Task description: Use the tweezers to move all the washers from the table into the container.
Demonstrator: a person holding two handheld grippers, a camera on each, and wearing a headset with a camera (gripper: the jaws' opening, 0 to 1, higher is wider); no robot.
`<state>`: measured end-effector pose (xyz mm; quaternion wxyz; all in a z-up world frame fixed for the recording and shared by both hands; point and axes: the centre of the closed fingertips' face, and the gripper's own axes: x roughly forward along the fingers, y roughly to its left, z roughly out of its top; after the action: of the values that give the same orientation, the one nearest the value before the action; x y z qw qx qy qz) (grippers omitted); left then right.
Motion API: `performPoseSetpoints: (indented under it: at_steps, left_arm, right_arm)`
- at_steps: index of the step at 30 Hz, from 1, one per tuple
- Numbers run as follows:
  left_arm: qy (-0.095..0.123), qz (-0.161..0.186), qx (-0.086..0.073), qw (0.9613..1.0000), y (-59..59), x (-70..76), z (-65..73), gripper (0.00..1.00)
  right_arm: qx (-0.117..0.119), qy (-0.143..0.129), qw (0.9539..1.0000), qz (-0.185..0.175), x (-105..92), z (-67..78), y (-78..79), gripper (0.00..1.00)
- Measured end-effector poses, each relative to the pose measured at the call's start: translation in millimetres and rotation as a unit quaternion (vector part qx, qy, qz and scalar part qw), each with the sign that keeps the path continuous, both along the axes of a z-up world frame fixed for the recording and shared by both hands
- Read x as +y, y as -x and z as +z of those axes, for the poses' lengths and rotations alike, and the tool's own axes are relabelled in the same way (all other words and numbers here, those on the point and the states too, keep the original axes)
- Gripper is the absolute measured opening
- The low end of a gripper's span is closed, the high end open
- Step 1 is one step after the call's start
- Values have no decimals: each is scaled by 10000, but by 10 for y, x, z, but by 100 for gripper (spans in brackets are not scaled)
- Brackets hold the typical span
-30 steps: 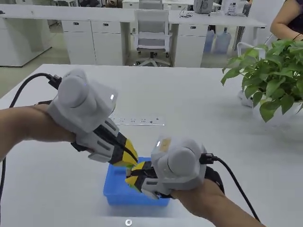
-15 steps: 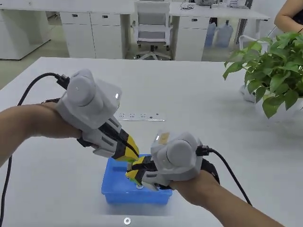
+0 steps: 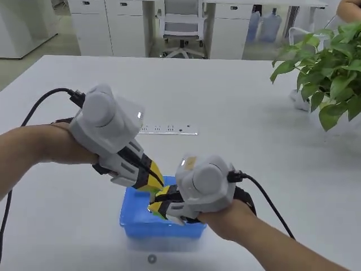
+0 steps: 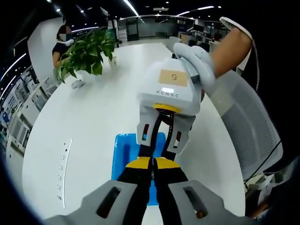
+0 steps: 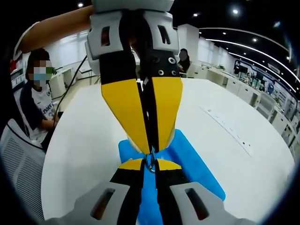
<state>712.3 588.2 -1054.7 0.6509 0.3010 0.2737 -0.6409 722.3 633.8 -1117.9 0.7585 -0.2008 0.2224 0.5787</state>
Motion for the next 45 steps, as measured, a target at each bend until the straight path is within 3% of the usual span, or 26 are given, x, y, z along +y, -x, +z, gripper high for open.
performPoseSetpoints:
  at_steps: [11,21,37,45]
  left_arm:
    - [22,56,137,9999,-25,14,-136,5]
    - [17,73,151,9999,-25,31,-159,5]
    - [-7,0,64,10000,61,8,-42,5]
    - [8,-4,-44,10000,102,1,94,5]
  right_arm:
    - [145,160,9997,78,-23,-158,-8,10]
    - [168,187,9996,95,-24,-185,-9,10]
    - [39,202,9997,112,-54,-66,60,10]
    - [-81,157,9998,93,-80,67,88,10]
